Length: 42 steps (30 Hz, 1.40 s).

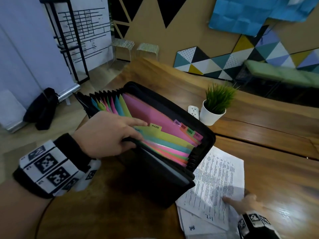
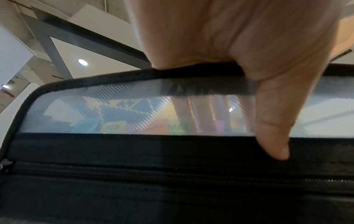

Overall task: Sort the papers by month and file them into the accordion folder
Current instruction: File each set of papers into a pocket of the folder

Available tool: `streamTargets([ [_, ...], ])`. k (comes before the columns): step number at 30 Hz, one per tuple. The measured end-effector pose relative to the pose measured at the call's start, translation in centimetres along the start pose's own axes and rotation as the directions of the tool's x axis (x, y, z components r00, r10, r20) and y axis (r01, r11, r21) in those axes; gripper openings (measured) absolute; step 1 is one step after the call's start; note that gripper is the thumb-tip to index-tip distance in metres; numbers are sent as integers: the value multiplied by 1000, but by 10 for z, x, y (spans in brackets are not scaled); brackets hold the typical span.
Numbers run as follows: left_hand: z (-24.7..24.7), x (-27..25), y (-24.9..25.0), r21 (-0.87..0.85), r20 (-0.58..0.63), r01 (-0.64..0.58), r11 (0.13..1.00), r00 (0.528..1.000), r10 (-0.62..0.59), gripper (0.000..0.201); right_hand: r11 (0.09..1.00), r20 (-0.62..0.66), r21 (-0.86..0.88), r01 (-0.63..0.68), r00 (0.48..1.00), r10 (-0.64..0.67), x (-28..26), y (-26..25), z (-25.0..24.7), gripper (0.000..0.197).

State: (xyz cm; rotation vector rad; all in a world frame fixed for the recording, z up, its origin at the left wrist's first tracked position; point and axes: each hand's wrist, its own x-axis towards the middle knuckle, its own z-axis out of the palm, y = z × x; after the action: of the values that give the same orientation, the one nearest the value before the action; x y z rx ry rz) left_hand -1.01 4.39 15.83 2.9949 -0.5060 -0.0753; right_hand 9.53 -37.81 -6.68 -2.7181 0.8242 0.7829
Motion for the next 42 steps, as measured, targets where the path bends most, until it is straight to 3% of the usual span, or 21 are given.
streamTargets([
  [3, 4, -1, -2, -27, -34, -16, 1000, 999, 15, 30, 989, 29, 147, -4, 1000, -1, -15, -11, -6, 107],
  [6, 1, -3, 1, -30, -71, -15, 999, 997, 13, 18, 963, 6, 266, 44, 999, -48, -21, -11, -9, 87],
  [10, 0, -3, 1, 16, -68, 17, 1000, 998, -16, 42, 955, -117, 250, 160, 984, -134, -20, 2, -19, 38],
  [12, -1, -2, 0, 26, -42, 41, 999, 998, -39, 52, 943, -145, 255, 214, 973, -181, -18, 11, -25, 27],
  [18, -4, 3, -8, 32, 33, 74, 997, 997, -75, 26, 927, -27, 153, 343, 939, -343, -35, 19, -32, 28],
  [20, -7, 10, -6, 142, 108, 94, 985, 988, -110, 18, 918, 39, 58, 391, 918, -394, -37, 13, -15, 30],
  [23, -10, 20, -7, 223, 257, 79, 972, 957, -137, 13, 912, 64, -79, 402, 915, -397, -37, 0, 8, 39],
  [26, -10, 26, -7, 204, 315, 124, 971, 931, -185, 12, 904, 47, -153, 399, 917, -396, -35, -7, 13, 45],
  [32, -5, 23, -19, 136, 313, 136, 981, 934, -173, 20, 896, -3, -207, 393, 916, -402, -38, -10, 6, 42],
  [37, -7, 24, -14, 88, 341, 95, 992, 932, -120, 52, 926, 23, -161, 340, 940, -341, -37, -10, -1, 48],
  [42, -9, 27, -12, 105, 310, 95, 990, 943, -123, 48, 942, 26, -115, 315, 949, -314, -37, -9, -6, 46],
])
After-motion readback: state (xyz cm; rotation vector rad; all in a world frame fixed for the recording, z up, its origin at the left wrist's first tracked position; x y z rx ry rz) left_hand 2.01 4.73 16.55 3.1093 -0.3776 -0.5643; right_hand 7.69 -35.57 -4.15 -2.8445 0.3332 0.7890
